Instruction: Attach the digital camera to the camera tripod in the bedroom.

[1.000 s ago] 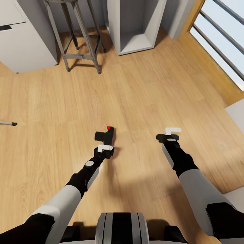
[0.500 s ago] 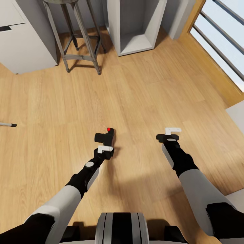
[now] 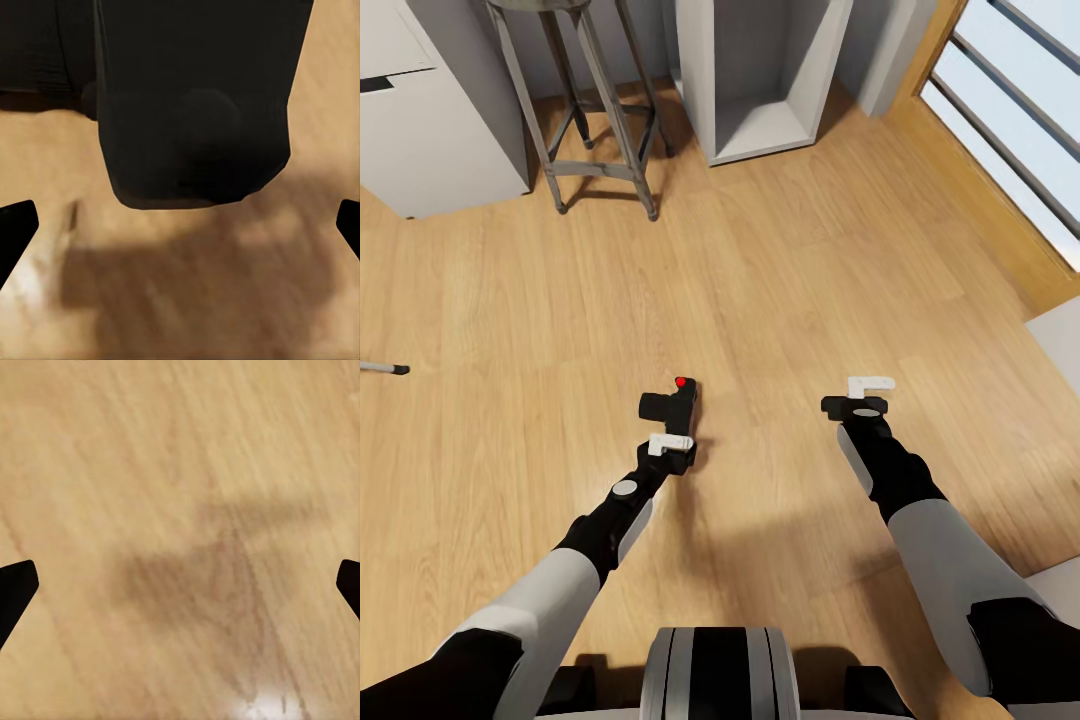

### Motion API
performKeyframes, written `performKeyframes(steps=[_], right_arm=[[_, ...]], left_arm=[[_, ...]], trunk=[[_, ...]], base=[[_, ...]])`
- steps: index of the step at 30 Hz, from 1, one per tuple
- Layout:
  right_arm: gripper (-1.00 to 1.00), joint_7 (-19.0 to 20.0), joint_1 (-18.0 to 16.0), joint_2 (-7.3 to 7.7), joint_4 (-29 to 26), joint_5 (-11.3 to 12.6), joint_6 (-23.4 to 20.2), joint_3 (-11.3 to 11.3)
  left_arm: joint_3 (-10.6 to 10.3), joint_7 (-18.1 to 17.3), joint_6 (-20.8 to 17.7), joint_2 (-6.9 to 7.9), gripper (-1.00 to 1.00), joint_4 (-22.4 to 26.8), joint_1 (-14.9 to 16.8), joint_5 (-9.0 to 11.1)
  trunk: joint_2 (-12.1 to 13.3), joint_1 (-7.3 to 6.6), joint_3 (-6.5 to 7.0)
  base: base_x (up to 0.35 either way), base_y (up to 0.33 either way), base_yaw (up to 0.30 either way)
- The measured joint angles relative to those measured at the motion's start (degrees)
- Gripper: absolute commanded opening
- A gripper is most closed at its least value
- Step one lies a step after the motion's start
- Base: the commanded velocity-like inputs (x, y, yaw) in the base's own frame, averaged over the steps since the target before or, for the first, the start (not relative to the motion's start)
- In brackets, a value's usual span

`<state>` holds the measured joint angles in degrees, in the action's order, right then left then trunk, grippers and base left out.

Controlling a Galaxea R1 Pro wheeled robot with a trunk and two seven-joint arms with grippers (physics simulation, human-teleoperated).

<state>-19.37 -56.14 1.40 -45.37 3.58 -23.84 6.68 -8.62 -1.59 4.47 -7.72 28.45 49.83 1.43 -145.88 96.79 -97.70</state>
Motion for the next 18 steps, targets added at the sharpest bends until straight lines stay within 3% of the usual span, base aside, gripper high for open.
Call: performKeyframes(steps=[18], right_arm=[[1.0,0.0,0.0,0.0,0.0,0.0,0.0,0.0]], left_arm=[[-0.1,0.0,0.0,0.04,1.0,-0.1,0.0,0.0]], trunk=[[0.0,0.0,0.0]], base=[[0.0,0.0,0.0]])
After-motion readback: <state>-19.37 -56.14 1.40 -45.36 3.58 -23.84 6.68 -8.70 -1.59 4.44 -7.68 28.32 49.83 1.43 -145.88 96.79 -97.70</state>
